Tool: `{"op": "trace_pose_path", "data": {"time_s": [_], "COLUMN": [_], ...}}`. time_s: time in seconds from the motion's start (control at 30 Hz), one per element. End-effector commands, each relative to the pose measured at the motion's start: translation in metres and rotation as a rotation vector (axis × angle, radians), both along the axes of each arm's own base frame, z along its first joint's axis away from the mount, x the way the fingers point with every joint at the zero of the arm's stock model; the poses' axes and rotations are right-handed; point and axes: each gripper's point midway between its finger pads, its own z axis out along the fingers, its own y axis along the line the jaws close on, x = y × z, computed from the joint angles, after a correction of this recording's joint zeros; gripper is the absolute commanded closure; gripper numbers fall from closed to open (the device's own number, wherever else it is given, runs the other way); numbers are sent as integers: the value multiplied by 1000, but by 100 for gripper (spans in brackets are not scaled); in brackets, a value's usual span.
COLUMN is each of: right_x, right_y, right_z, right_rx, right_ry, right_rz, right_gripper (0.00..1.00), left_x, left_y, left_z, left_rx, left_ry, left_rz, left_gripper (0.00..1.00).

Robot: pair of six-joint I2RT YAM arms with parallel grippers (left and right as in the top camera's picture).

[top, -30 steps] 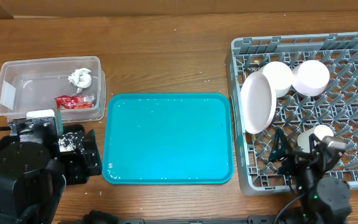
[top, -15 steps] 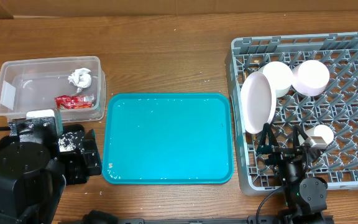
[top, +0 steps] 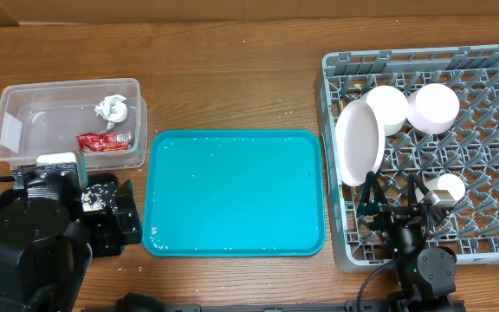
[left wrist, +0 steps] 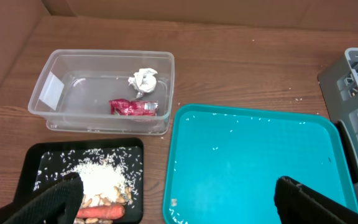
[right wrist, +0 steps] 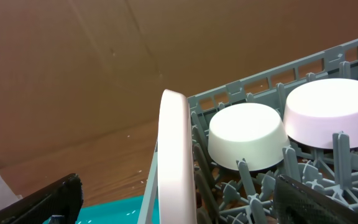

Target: Sort waste into correct bins and load items into the dishwasher

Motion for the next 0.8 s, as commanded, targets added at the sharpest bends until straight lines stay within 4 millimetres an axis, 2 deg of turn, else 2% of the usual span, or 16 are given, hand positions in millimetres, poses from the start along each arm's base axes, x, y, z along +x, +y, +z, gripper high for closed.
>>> {"op": "trace_pose_path", "data": {"time_s": [0.0, 0.27, 0.33, 0.43, 0.5, 0.6, 0.77], "right_x": [0, 0, 0, 0, 0, 0, 0], "right_y": [0, 0, 0, 0, 0, 0, 0], "right_z": [-1, -1, -1, -1, -1, -1, -1], "right_rx": [3, 3, 3, 3, 3, 3, 3], "right_ry": [-7, -7, -7, -7, -7, -7, -7], "right_rz": [0, 0, 0, 1, 0, 0, 0], "right_gripper": [0, 0, 0, 0, 0, 0, 0], "left_x": [0, -3, -8, -1, 10, 25, 39], "left_y": [3, 5, 16, 30, 26, 9, 2], "left_z": [2, -2, -5, 2, 2, -5, -37], "left_rx": [21, 27, 59, 55, 61, 56, 42], "left_ry": [-7, 4, 13, -77, -157, -283, -460], "left_rz": [5, 5, 48, 125, 73, -52, -92], "left_gripper": [0, 0, 0, 0, 0, 0, 0]}}
